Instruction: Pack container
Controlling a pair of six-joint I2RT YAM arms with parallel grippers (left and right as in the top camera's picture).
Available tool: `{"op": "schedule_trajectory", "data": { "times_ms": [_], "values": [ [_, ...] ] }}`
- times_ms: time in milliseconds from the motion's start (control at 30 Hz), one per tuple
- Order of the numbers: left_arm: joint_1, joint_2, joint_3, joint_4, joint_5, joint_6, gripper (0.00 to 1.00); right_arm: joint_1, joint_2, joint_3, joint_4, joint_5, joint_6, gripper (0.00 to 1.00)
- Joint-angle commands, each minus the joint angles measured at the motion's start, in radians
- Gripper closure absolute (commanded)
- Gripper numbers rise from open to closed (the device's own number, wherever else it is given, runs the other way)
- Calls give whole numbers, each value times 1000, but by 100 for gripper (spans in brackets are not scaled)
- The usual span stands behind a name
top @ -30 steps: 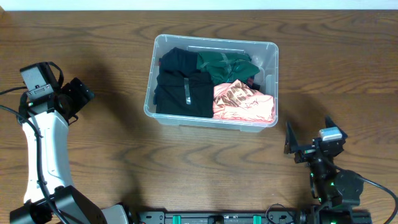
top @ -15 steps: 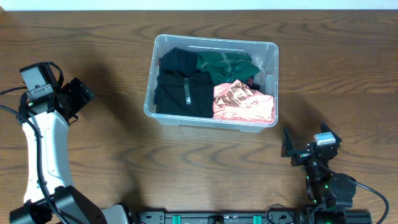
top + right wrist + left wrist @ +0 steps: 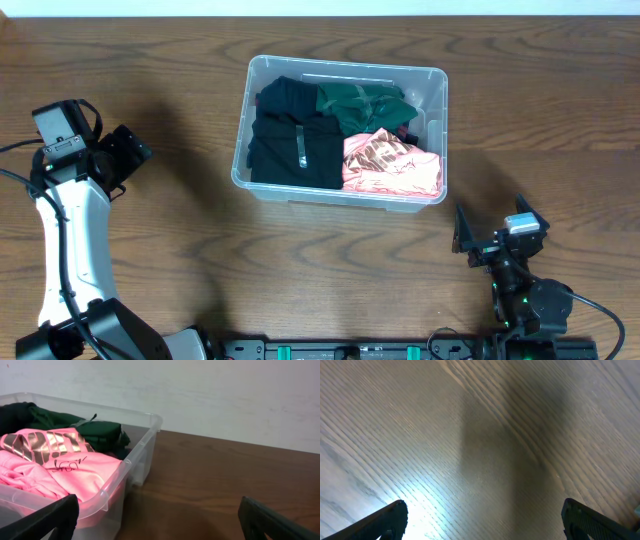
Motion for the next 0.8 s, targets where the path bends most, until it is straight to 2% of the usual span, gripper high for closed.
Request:
{"op": "schedule_trajectory", "data": {
  "times_ms": [0,500,767],
  "values": [
    [3,-3,14,-4,-5,8,2,-9,-10,-3,-2,3,-12,1],
    [3,-3,14,-4,-5,8,2,-9,-10,-3,-2,3,-12,1],
    [-10,-114,14,-22,-5,8,2,-9,-10,-3,-2,3,-12,1]
  ]
}}
